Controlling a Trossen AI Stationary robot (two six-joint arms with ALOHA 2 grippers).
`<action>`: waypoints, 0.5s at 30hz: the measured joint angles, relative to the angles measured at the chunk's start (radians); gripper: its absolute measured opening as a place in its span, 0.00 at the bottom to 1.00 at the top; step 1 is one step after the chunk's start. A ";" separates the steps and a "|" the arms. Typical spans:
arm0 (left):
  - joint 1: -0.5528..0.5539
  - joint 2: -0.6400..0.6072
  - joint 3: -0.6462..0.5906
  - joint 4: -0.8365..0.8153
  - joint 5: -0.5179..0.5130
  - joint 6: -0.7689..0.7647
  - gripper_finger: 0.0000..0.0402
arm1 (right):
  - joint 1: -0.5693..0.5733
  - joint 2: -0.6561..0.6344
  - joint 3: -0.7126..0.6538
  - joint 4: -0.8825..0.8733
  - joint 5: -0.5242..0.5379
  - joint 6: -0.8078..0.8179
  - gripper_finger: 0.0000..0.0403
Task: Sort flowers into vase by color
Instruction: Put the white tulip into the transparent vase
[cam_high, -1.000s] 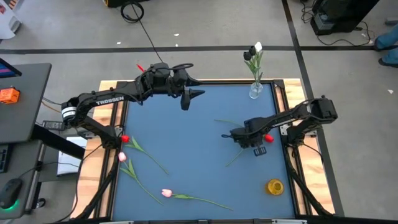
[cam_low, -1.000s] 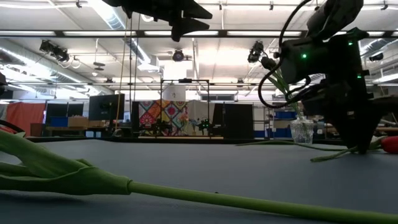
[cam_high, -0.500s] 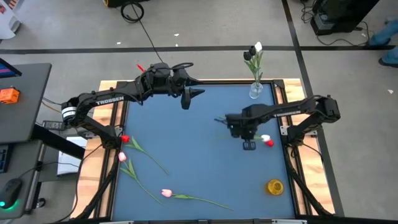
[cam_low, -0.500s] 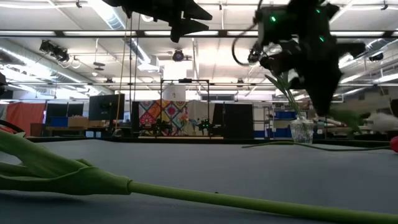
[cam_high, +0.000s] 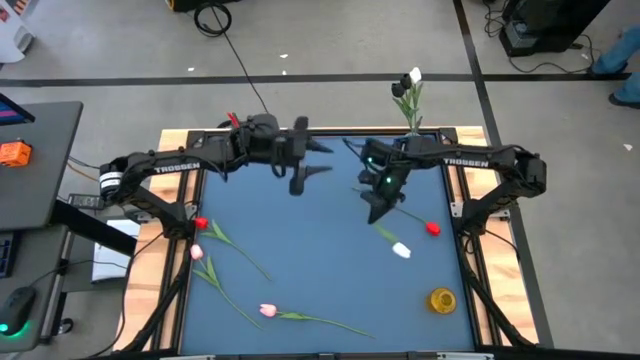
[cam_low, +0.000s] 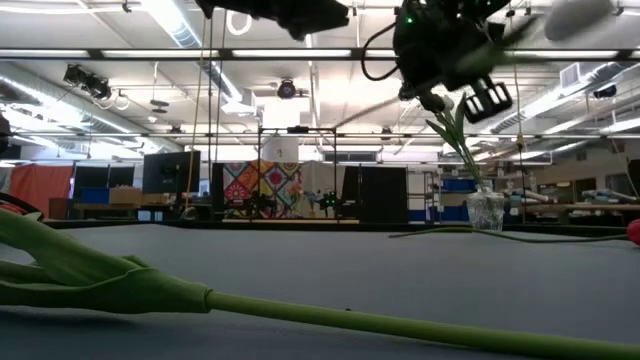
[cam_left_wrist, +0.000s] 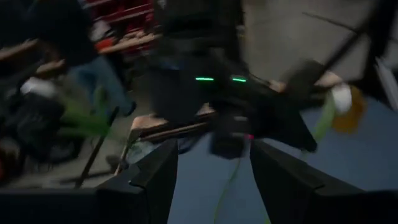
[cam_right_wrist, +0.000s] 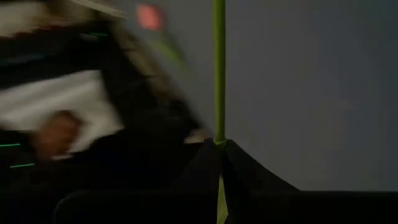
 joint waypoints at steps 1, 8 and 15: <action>-0.015 0.000 0.000 -0.004 0.002 0.034 0.52 | -0.009 0.000 0.000 0.045 -0.047 0.042 0.03; -0.117 0.017 0.001 0.000 0.004 0.151 0.52 | -0.044 0.000 0.000 0.433 -0.162 0.376 0.03; -0.170 0.082 0.000 -0.049 -0.047 0.234 0.52 | -0.067 0.001 0.001 0.493 -0.150 0.447 0.03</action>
